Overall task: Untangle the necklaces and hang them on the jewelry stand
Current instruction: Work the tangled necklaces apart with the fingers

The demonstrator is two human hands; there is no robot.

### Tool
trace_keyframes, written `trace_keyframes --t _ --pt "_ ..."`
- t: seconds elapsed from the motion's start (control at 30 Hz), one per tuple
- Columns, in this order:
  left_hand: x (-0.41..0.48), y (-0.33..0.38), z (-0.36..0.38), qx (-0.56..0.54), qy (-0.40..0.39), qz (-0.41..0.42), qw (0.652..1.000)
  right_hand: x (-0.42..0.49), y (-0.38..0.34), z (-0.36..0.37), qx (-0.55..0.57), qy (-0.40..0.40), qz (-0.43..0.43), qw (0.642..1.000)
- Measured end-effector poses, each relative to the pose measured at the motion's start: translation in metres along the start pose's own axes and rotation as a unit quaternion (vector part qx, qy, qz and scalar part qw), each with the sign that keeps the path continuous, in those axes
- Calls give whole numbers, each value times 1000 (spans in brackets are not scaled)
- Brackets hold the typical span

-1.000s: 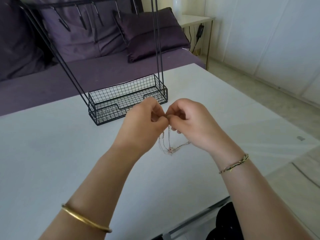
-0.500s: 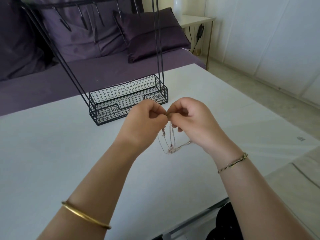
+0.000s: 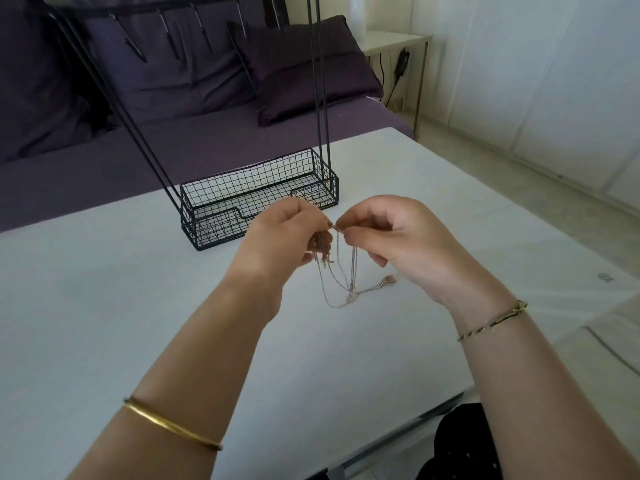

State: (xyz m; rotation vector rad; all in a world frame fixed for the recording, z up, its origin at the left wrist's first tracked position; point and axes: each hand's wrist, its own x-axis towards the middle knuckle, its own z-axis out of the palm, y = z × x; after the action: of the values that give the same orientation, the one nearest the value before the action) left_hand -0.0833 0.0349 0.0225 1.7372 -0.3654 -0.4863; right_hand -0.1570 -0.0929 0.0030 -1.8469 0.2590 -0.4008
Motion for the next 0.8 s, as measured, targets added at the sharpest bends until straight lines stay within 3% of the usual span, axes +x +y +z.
trace_keyframes --t 0.2,0.33,0.8 --pt "0 2 2 -34 1 -36 999 1 2 0 -26 28 -10 999" --pt "2 2 1 -32 8 -39 999 0 -1 2 13 48 -5 999" --pt "3 -1 1 -4 -18 0 1000 1 -5 9 36 35 -32 998"
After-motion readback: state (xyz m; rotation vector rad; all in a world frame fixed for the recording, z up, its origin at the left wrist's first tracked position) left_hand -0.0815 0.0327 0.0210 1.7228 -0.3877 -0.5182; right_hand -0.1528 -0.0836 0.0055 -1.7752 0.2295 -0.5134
